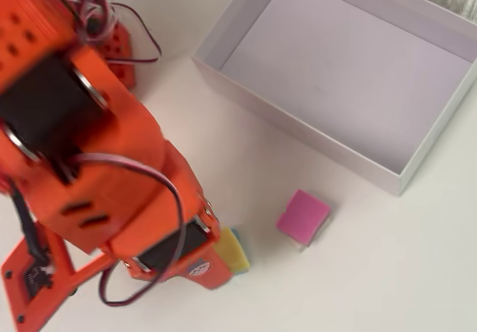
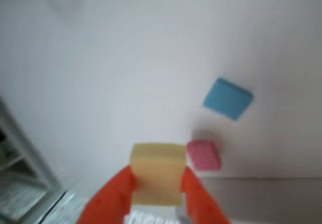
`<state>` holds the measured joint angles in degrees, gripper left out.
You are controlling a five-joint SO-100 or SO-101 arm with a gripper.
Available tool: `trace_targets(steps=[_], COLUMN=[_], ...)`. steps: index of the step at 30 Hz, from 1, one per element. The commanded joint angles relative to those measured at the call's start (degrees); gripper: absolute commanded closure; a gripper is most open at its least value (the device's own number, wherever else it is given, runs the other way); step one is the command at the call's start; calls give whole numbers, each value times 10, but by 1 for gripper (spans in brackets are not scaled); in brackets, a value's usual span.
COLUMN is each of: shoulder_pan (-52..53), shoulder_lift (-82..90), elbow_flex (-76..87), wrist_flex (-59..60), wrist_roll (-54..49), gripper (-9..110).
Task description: Grasp the yellow cuboid and put it in the bin.
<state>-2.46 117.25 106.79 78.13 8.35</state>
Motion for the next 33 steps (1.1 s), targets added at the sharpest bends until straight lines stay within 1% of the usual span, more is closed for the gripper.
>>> trace_targets(steps=[1, 4, 8, 11, 12, 15, 18, 24, 28, 29, 30, 32, 33], shoulder_pan=[-60, -142, -253, -337, -367, -420, -446, -454, -456, -454, -450, -437, -429], shoulder_lift=[54, 54, 62, 64, 64, 56, 55, 88, 91, 91, 95, 106, 113], elbow_flex=[-180, -307, -312, -241, -207, -82, 49, 214, 243, 240, 238, 234, 227], wrist_flex=[65, 87, 85, 83, 83, 45, -14, -99, -116, -119, -124, -144, -151], wrist_roll=[-20, -33, -53, -78, -102, -142, -169, -176, -171, -171, -171, -171, -173], gripper=[110, 110, 110, 110, 110, 110, 110, 109, 96, 89, 75, 53, 51])
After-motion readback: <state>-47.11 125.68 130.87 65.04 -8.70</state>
